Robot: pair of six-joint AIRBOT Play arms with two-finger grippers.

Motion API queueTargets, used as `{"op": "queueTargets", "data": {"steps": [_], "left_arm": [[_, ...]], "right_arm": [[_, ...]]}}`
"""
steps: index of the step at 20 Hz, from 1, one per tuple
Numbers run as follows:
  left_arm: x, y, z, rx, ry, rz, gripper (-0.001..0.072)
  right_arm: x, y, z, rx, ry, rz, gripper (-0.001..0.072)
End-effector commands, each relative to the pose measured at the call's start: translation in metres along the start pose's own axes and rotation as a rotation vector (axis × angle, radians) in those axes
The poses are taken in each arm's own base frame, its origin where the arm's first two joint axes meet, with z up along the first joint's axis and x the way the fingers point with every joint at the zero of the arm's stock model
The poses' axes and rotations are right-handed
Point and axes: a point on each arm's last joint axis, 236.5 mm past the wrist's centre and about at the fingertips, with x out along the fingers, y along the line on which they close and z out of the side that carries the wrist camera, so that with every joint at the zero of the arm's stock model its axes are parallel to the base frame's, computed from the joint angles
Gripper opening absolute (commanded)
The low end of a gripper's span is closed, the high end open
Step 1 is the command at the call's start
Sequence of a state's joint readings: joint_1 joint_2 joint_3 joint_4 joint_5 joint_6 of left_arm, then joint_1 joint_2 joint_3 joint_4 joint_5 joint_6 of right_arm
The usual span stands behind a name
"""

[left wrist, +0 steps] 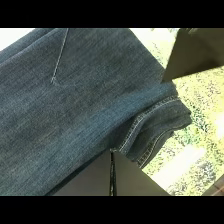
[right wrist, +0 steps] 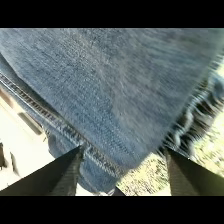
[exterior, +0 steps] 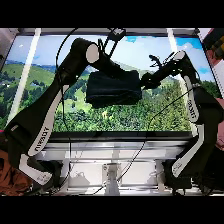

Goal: Fold the clothes and pants, and hang the long-sleeved shirts on hangers.

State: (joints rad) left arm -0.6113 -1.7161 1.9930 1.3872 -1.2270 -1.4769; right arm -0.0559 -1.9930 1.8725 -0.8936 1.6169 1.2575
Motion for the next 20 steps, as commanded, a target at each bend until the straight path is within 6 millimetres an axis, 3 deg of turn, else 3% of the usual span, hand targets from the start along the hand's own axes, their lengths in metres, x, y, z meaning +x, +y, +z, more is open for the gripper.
{"op": "queueTargets", "data": {"steps": [1,5,7,8,12,20], "left_arm": [[-0.001,0.0,-0.002,0.0,0.008,-0.001,0.0019],[-0.001,0.0,-0.003,0.001,0.011,-0.001,0.0019],[-0.001,0.0,-0.003,0.001,0.011,-0.001,0.0019],[-0.001,0.0,-0.003,0.001,0.011,-0.001,0.0019],[-0.001,0.0,-0.003,0.004,0.011,-0.001,0.0018],[-0.001,0.0,-0.003,0.004,0.011,-0.001,0.0018]], "right_arm": [[-0.028,-0.029,0.006,0.028,-0.07,-0.125,0.0614],[-0.032,-0.047,0.026,0.128,-0.195,-0.098,0.0621],[-0.019,-0.051,0.033,0.199,-0.243,-0.05,0.0626],[-0.007,-0.05,0.035,0.235,-0.259,-0.016,0.0706],[0.031,-0.052,0.031,0.297,-0.265,0.006,0.0701],[0.045,-0.048,0.054,0.263,-0.343,-0.053,0.0694]]}}
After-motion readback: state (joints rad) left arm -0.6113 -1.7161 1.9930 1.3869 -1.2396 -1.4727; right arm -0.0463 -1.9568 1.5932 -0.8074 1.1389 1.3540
